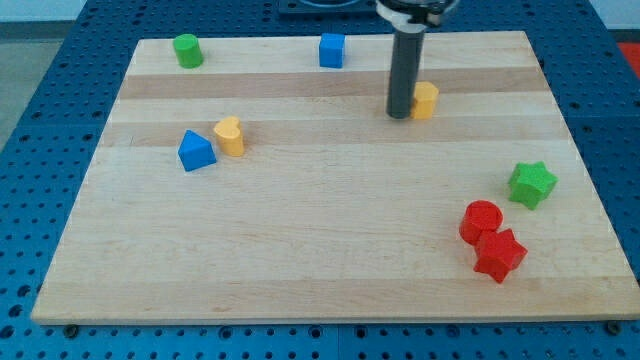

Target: Drag the yellow hexagon towards top right

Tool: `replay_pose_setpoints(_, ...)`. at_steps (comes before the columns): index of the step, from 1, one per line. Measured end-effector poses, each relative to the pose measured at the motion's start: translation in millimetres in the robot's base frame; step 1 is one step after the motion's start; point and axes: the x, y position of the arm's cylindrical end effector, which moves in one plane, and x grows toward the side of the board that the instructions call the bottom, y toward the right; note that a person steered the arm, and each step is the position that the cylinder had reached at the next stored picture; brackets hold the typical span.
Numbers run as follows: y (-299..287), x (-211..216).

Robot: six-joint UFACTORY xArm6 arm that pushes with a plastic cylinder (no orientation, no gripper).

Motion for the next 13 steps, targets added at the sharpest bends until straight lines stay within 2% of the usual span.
replay_pose_setpoints(6, 109, -13)
replay_pose_setpoints(9, 109, -65)
replay_pose_setpoints(13, 111, -76)
